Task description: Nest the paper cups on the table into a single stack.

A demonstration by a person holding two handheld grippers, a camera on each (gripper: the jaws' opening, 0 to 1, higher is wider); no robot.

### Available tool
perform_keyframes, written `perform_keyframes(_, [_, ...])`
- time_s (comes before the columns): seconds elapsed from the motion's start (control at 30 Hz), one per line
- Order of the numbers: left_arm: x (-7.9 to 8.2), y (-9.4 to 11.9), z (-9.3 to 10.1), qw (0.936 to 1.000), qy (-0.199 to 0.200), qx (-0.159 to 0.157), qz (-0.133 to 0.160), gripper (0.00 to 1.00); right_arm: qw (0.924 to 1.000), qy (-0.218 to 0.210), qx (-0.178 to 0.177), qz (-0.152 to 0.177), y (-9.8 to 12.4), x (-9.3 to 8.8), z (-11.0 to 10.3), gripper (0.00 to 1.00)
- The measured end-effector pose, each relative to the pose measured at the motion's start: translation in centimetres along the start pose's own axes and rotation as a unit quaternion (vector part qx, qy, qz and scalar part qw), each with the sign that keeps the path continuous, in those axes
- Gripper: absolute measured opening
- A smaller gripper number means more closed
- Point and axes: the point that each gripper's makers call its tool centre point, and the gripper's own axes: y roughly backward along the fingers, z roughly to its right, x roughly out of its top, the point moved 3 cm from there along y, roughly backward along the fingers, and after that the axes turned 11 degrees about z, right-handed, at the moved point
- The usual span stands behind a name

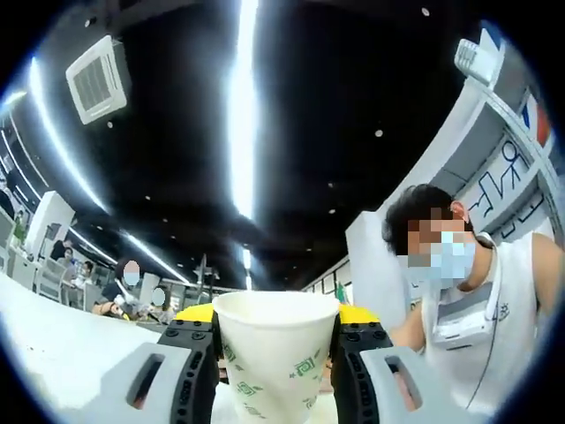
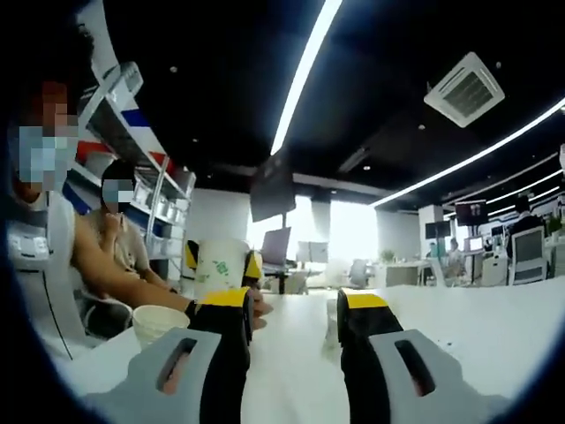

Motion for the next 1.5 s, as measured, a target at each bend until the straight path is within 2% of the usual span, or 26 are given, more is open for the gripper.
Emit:
perform_keyframes(0.13, [-0.7, -0.8, 2.5, 0.9982, 0.028, -0.051, -0.016, 0.51, 0.9999, -0.01, 0.002, -0.008, 0.0, -0.4, 0.2, 0.41])
perform_keyframes(0.27, [-1.1, -1.4, 3.7, 0.9971, 0.027, -0.068, -0.022, 0.51, 0.9996, -0.026, 0.002, -0.015, 0.0, -0.6, 0.3, 0.46])
perform_keyframes(0.47, [-2.4, -2.0, 4.7, 0.9945, 0.028, -0.091, -0.045, 0.52, 0.9994, -0.027, -0.008, -0.019, 0.2, -0.9, 0.7, 0.47])
perform_keyframes(0.63, [-3.9, -1.7, 5.6, 0.9887, 0.04, -0.115, -0.088, 0.52, 0.9993, -0.02, -0.011, -0.028, 0.4, -1.3, 0.8, 0.47])
perform_keyframes(0.7, [-4.4, -1.4, 5.6, 0.9866, 0.036, -0.118, -0.106, 0.52, 0.9994, -0.017, -0.012, -0.028, 0.4, -1.3, 0.8, 0.47])
perform_keyframes(0.93, [-5.2, -1.0, 5.5, 0.9822, 0.058, -0.13, -0.123, 0.52, 0.9995, -0.015, -0.019, -0.019, 0.8, -0.7, 1.4, 0.46])
perform_keyframes(1.0, [-5.3, -0.7, 5.0, 0.9822, 0.062, -0.127, -0.124, 0.52, 0.9995, -0.016, -0.023, -0.017, 0.8, -0.7, 1.6, 0.46])
perform_keyframes(1.1, [-5.9, -0.4, 4.4, 0.9812, 0.06, -0.119, -0.14, 0.52, 0.9994, -0.018, -0.023, -0.016, 0.8, -0.8, 1.7, 0.46])
perform_keyframes(1.2, [-6.1, -0.2, 4.2, 0.9805, 0.067, -0.118, -0.142, 0.52, 0.9994, -0.017, -0.024, -0.02, 0.8, -1.0, 1.8, 0.46])
perform_keyframes(1.33, [-6.8, -0.2, 5.0, 0.9783, 0.071, -0.121, -0.152, 0.53, 0.9993, -0.016, -0.025, -0.021, 0.9, -1.1, 2.0, 0.46])
perform_keyframes(1.5, [-6.8, 0.0, 4.8, 0.9781, 0.075, -0.122, -0.151, 0.55, 0.9995, -0.013, -0.024, -0.018, 0.8, -0.9, 2.0, 0.46])
